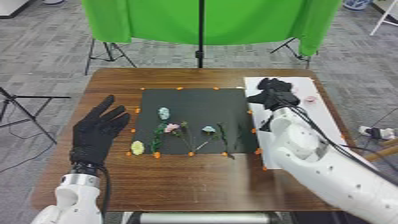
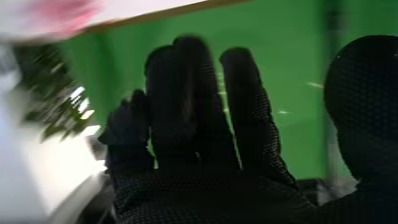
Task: Arrange flowers
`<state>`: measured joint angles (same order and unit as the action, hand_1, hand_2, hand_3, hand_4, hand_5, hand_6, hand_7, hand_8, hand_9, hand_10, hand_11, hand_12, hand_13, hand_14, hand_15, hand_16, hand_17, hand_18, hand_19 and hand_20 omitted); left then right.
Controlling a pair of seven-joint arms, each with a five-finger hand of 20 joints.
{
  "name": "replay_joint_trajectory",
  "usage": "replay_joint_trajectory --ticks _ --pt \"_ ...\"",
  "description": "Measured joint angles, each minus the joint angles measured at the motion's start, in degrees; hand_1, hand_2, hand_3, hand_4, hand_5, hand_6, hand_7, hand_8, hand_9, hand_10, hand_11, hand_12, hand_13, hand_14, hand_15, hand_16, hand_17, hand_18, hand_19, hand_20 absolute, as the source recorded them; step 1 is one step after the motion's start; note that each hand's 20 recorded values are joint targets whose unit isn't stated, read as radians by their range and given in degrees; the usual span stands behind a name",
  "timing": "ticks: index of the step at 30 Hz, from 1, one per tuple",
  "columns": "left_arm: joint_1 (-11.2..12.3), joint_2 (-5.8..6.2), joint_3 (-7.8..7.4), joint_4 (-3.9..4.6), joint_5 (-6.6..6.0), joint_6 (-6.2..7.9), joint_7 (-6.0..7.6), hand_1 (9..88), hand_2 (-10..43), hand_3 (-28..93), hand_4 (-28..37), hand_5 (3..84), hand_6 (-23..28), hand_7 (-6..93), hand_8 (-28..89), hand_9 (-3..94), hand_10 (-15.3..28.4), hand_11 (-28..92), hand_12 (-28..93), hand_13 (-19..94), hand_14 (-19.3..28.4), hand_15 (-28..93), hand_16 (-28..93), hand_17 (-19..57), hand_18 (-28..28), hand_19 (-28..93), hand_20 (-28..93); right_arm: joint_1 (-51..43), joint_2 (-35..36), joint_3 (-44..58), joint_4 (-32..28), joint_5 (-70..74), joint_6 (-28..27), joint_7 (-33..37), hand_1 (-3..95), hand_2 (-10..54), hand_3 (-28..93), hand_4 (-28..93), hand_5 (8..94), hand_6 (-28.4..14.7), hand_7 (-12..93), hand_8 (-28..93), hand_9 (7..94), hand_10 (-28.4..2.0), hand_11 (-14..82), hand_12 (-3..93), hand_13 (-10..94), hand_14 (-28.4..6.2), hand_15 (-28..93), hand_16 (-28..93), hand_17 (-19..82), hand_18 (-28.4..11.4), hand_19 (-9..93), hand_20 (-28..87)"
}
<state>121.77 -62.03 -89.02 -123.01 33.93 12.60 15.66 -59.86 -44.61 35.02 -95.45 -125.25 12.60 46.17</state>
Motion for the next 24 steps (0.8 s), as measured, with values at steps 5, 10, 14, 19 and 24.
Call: replay_joint_trajectory --ticks 5,10,14,19,24 --pt "-0.06 0.53 0.46 0.00 -0.13 0.10 0.56 25.3 7.8 79 -23.6 38.4 9.5 14.2 -10 37.3 21.0 27 11 28 28.4 56 -9 -7.6 27.3 59 14 6.49 1.31 -2.44 9.57 3.16 -2.95 4.35 27.4 -9.5 77 -28 45.8 -3.3 14 -13 42.3 -21.1 17.7 13.2 38 -18.4 73 3 14 -23.0 82 50" --pt "0.00 0.84 0.55 -0.10 -0.21 0.16 0.86 25.3 7.8 79 -23.5 38.4 9.5 14.2 -10 37.2 21.0 27 11 28 28.4 56 -9 -7.6 27.3 59 14 9.32 1.01 -0.95 14.75 5.65 -9.91 5.04 27.9 -9.5 78 -28 44.2 -2.5 14 -12 40.5 -21.3 16.4 13.2 37 -18.5 73 3 13 -22.9 82 50" --pt "0.01 0.84 0.55 -0.17 -0.24 0.17 0.89 25.3 7.7 79 -23.5 38.4 9.5 14.2 -10 37.2 21.0 27 11 28 28.4 56 -9 -7.7 27.3 59 13 8.58 -0.18 4.05 15.97 6.30 -14.70 5.83 29.1 -9.5 80 -28 43.8 -1.6 15 -13 40.6 -21.1 14.8 12.9 38 -18.1 72 2 13 -22.8 81 49" --pt "0.04 0.84 0.53 -0.19 -0.26 0.19 0.86 25.3 7.7 79 -23.5 38.3 9.5 14.2 -10 37.2 21.0 27 11 28 28.4 56 -9 -7.7 27.3 59 13 6.33 -1.63 8.13 16.63 8.43 -19.42 7.61 30.7 -9.5 80 -28 42.6 -0.2 15 -13 42.1 -21.7 12.6 12.7 39 -17.8 67 2 12 -23.2 80 48" --pt "-0.07 0.67 0.49 -0.18 -0.21 0.16 0.61 25.4 7.6 79 -23.6 38.3 9.5 14.2 -10 37.2 21.0 27 11 28 28.4 56 -9 -7.7 27.3 59 13 3.62 -2.80 10.35 17.43 11.25 -22.75 10.07 36.6 -9.5 80 -28 52.5 2.2 16 -14 55.0 -17.8 14.7 12.3 53 -13.5 62 4 18 -23.9 82 48"
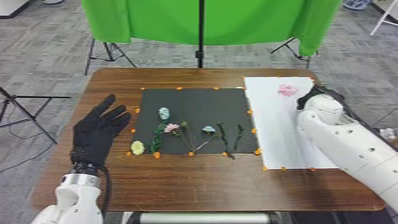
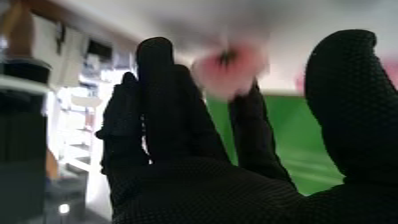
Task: Arrange flowers
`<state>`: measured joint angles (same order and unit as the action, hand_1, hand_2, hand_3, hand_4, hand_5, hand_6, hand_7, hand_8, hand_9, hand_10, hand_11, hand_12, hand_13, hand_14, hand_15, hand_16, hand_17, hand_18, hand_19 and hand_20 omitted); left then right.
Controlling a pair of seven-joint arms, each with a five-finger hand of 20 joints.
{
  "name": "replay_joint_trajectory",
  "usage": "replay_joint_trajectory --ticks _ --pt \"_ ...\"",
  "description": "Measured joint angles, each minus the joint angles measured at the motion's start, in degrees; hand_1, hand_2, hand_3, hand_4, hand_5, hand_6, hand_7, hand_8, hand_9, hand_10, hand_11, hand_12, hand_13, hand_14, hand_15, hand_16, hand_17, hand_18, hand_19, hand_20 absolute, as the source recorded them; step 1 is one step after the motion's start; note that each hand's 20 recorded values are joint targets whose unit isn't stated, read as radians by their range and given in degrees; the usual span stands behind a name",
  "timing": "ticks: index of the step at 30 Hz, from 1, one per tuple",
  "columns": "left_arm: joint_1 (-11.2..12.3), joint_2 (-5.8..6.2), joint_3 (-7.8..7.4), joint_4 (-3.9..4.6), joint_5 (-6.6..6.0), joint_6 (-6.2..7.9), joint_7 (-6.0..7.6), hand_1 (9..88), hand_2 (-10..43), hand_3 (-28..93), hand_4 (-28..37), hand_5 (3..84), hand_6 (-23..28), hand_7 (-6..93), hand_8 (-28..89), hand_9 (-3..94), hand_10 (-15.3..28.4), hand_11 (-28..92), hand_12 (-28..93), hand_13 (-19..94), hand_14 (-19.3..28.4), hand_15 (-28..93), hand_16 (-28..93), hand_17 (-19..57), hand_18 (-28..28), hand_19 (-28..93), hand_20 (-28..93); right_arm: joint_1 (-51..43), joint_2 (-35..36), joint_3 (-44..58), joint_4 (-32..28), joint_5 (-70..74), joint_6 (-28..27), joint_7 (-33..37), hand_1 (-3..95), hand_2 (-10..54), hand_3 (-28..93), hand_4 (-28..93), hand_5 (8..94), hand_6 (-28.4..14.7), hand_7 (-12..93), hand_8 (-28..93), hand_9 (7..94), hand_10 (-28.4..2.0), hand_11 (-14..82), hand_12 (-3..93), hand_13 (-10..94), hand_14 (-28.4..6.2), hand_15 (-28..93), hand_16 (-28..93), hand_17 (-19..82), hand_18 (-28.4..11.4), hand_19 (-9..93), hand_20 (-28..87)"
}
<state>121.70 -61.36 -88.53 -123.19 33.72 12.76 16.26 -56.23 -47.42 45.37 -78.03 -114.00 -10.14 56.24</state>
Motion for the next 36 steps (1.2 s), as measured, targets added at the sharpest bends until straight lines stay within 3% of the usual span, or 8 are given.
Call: replay_joint_trajectory --ticks 3,5,7,14,26,31,36 --pt "-0.08 -0.18 -0.01 0.03 0.06 -0.05 -0.28 25.3 7.6 79 -23.6 38.3 9.5 14.1 -10 37.2 20.9 27 11 28 28.4 56 -9 -7.7 27.2 59 13 -0.26 -0.25 0.68 -0.11 -0.30 0.87 0.10 44.2 -9.5 77 -28 64.4 3.2 18 -14 68.3 -12.9 16.6 13.3 66 -7.7 57 13 25 -23.0 88 45" --pt "-0.18 -0.39 -0.02 0.04 0.12 -0.09 -0.63 25.4 7.7 79 -23.7 38.3 9.5 14.2 -10 37.2 20.9 27 11 28 28.4 56 -9 -7.7 27.2 59 13 -0.30 -0.24 0.55 0.14 -1.20 2.46 0.15 52.6 -9.5 70 -28 74.8 2.6 20 -4 81.0 -9.0 10.5 22.7 74 -3.5 52 22 30 -21.9 91 43" --pt "-0.32 -0.57 -0.01 0.07 0.15 -0.14 -0.93 25.3 7.6 79 -23.6 38.4 9.5 14.2 -10 37.2 20.9 27 11 28 28.4 56 -9 -7.7 27.3 59 13 -0.46 -0.12 -0.09 0.38 -2.98 5.54 0.13 58.2 -9.5 67 -28 83.7 2.9 22 1 92.2 -5.7 9.0 30.3 82 -1.9 50 26 37 -20.6 93 45" --pt "-0.47 -0.78 0.00 0.07 0.22 -0.20 -1.26 25.4 7.6 79 -23.6 38.4 9.5 14.2 -10 37.2 20.9 27 11 28 28.3 56 -9 -7.7 27.3 59 13 -2.48 1.13 -4.14 0.28 -7.99 17.36 -0.15 59.3 -9.5 68 -28 87.8 2.5 20 2 93.7 -6.2 16.0 28.3 86 -1.7 53 24 41 -20.7 93 49" --pt "0.25 -0.92 -0.09 -0.01 0.30 -0.27 -1.32 25.6 7.8 79 -23.6 38.4 9.5 14.1 -10 37.2 21.0 27 11 28 28.4 56 -9 -7.6 27.3 59 13 -3.64 4.19 -10.48 -3.60 -11.76 33.11 0.06 58.3 -9.5 72 -28 90.4 1.5 17 4 93.7 -7.1 19.1 27.2 88 -2.3 53 24 42 -21.8 93 51" --pt "0.27 -1.00 -0.09 -0.01 0.37 -0.30 -1.35 25.4 7.7 79 -23.5 38.4 9.5 14.1 -10 37.2 21.0 27 11 28 28.3 56 -9 -7.6 27.2 59 13 -5.62 5.57 -8.16 -10.45 -12.91 33.34 -3.32 57.6 -9.5 74 -28 90.3 1.5 17 4 93.7 -7.5 18.9 27.8 86 -3.2 55 25 40 -21.6 93 52" --pt "0.39 -1.04 -0.17 -0.05 0.46 -0.33 -1.41 25.4 7.7 79 -23.6 38.4 9.5 14.1 -10 37.2 20.9 27 11 28 28.3 56 -9 -7.6 27.3 59 13 -12.29 5.78 1.66 -20.01 -13.48 24.69 -14.90 56.3 -9.5 74 -28 88.8 1.9 18 5 93.7 -7.2 18.6 30.1 83 -3.9 59 24 38 -21.1 93 53"
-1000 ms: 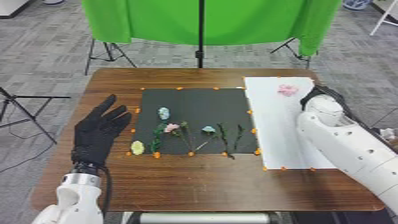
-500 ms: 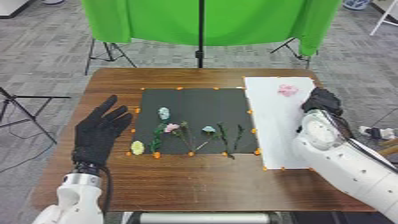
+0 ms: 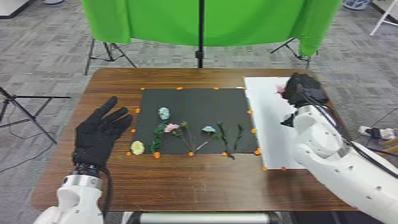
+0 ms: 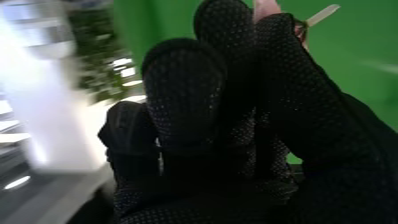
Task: Arrange flowers
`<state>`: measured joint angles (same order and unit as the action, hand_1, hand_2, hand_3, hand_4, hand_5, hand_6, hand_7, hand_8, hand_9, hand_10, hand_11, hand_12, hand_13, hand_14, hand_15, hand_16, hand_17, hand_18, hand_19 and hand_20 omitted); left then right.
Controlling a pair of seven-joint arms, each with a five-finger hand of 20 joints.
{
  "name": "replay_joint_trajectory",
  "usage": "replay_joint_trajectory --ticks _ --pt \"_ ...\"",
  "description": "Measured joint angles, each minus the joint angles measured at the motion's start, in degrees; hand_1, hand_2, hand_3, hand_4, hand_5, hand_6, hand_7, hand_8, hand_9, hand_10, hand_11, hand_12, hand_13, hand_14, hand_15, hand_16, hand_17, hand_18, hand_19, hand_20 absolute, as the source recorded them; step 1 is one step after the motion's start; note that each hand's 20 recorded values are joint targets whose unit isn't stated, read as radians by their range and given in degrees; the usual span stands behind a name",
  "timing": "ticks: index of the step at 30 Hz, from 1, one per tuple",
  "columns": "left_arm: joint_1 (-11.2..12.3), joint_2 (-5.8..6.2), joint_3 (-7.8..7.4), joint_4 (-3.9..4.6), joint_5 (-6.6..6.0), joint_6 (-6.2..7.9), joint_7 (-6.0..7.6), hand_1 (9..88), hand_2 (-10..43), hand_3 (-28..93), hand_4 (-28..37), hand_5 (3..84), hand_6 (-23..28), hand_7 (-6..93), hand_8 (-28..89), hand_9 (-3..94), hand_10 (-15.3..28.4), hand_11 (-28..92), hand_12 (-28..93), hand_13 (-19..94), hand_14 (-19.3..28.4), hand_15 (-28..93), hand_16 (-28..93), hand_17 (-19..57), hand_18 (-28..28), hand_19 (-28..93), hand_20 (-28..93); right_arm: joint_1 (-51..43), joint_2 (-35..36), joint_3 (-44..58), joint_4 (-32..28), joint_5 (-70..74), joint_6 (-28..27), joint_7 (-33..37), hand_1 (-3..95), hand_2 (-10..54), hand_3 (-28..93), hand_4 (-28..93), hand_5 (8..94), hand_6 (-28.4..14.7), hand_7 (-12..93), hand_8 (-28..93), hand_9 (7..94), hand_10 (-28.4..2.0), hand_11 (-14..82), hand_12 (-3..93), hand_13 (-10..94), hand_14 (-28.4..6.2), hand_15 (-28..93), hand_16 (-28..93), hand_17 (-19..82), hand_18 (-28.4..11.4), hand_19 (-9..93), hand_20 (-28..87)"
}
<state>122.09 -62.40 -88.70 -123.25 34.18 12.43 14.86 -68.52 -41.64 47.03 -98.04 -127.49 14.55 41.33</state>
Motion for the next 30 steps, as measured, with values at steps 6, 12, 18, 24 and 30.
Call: replay_joint_trajectory --ticks 6,12,18,24,30 --pt "0.03 0.04 0.03 0.00 -0.03 0.02 0.20 25.4 7.8 79 -23.6 38.4 9.5 14.1 -10 37.2 21.0 27 11 28 28.4 56 -9 -7.6 27.2 59 13 -3.76 -2.24 1.42 -5.70 -2.13 -6.86 -6.15 55.5 -9.5 74 -28 87.5 1.9 19 4 93.7 -6.7 17.4 32.5 81 -4.5 63 23 36 -21.0 93 53" --pt "-0.05 0.04 0.03 0.00 -0.03 0.02 0.08 25.3 7.8 79 -23.6 38.4 9.5 14.1 -10 37.2 21.0 27 11 28 28.4 56 -9 -7.6 27.3 59 13 -5.57 -6.01 -0.57 -5.87 -3.79 -7.65 -6.30 55.4 -9.5 74 -28 86.6 2.0 19 4 93.7 -6.5 17.3 33.2 79 -5.2 64 22 35 -21.3 93 53" --pt "-0.03 0.00 -0.02 0.00 -0.03 0.03 -0.05 25.4 7.9 79 -23.6 38.4 9.6 14.2 -10 37.3 21.0 27 11 28 28.4 56 -9 -7.6 27.3 59 13 -7.08 -8.21 -0.67 -6.22 -4.70 -9.04 -6.90 54.6 -9.5 74 -28 85.1 2.3 19 2 93.7 -6.9 15.6 35.6 77 -6.0 66 21 33 -21.6 93 53" --pt "-0.04 0.00 -0.02 0.00 -0.01 0.04 -0.09 25.5 7.9 79 -23.6 38.5 9.6 14.2 -10 37.3 21.0 27 11 28 28.3 56 -9 -7.7 27.3 59 13 -8.42 -9.44 0.26 -7.19 -7.90 -13.61 -9.51 50.9 -9.5 74 -28 78.0 1.4 16 1 89.9 -7.5 15.3 37.2 72 -7.3 71 18 30 -21.6 93 53" --pt "-0.05 0.00 -0.01 0.00 -0.01 0.04 -0.16 25.5 7.9 79 -23.6 38.6 9.7 14.2 -10 37.2 21.0 27 11 28 28.4 56 -9 -7.6 27.3 59 13 -10.66 -10.69 3.51 -8.41 -10.30 -20.47 -12.76 46.2 -9.5 76 -28 70.8 1.2 16 -11 82.9 -8.7 23.8 32.9 67 -9.0 76 15 27 -22.1 93 54"
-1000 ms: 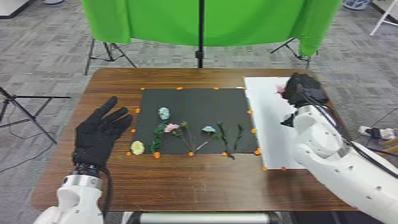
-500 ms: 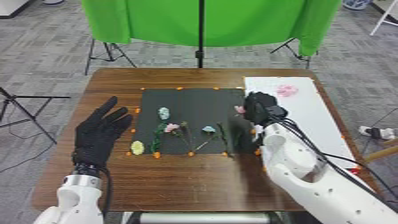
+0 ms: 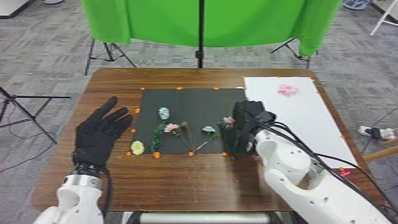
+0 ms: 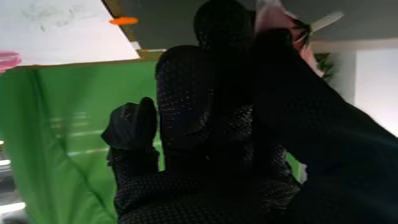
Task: Arrange flowers
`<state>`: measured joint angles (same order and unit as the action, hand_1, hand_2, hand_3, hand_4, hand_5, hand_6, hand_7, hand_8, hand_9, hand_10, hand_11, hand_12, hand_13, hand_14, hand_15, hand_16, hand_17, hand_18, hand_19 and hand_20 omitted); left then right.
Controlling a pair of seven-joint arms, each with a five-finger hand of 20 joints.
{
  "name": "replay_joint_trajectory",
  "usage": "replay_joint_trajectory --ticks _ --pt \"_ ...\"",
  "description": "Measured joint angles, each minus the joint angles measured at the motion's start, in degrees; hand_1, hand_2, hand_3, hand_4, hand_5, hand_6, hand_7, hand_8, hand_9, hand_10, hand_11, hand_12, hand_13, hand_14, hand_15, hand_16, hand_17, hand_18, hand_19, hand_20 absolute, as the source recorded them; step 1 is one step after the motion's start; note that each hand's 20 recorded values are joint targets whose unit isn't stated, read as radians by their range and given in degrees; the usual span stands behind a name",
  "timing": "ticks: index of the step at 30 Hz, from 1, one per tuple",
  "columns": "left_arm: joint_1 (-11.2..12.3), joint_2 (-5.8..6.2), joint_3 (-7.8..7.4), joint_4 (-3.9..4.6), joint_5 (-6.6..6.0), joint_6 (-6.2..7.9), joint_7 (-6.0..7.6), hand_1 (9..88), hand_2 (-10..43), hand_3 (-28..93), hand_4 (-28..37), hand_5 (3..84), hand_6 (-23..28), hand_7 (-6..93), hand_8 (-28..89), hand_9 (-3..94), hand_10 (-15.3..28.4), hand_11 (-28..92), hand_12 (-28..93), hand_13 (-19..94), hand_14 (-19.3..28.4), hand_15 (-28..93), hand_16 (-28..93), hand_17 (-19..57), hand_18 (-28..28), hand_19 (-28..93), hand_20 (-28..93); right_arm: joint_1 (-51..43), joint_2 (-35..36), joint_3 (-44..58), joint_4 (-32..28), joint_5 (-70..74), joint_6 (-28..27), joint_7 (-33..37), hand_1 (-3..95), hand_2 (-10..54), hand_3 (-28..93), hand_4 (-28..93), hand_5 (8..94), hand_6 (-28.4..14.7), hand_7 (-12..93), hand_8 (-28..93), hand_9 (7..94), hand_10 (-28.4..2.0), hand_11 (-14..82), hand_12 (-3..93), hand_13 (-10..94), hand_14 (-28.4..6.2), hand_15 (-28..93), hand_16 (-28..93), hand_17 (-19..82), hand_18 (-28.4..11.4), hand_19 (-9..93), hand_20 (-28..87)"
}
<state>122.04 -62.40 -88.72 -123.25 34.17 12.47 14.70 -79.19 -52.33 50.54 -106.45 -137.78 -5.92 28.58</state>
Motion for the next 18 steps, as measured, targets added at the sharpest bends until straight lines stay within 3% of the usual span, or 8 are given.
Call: replay_joint_trajectory --ticks 11,18 --pt "0.01 -0.09 -0.03 -0.01 0.01 0.00 -0.13 25.5 8.0 79 -23.6 38.6 9.7 14.1 -10 37.3 21.1 27 11 28 28.3 56 -9 -7.6 27.2 59 13 -2.60 -0.78 3.79 -2.08 0.63 -2.09 0.02 39.3 -9.5 82 -28 65.2 -0.3 16 -12 72.4 -12.6 37.1 20.7 62 -11.2 78 14 25 -22.5 93 55" --pt "0.05 -0.09 -0.05 -0.08 0.01 0.04 -0.14 25.4 7.9 79 -23.5 38.6 9.7 14.1 -10 37.3 21.0 28 11 28 28.4 56 -9 -7.6 27.3 59 13 -0.68 0.11 3.92 -1.01 6.02 3.98 6.56 38.1 -9.5 83 -28 62.4 -1.2 16 -12 66.0 -14.6 31.0 15.3 58 -12.5 75 11 23 -22.5 91 54"
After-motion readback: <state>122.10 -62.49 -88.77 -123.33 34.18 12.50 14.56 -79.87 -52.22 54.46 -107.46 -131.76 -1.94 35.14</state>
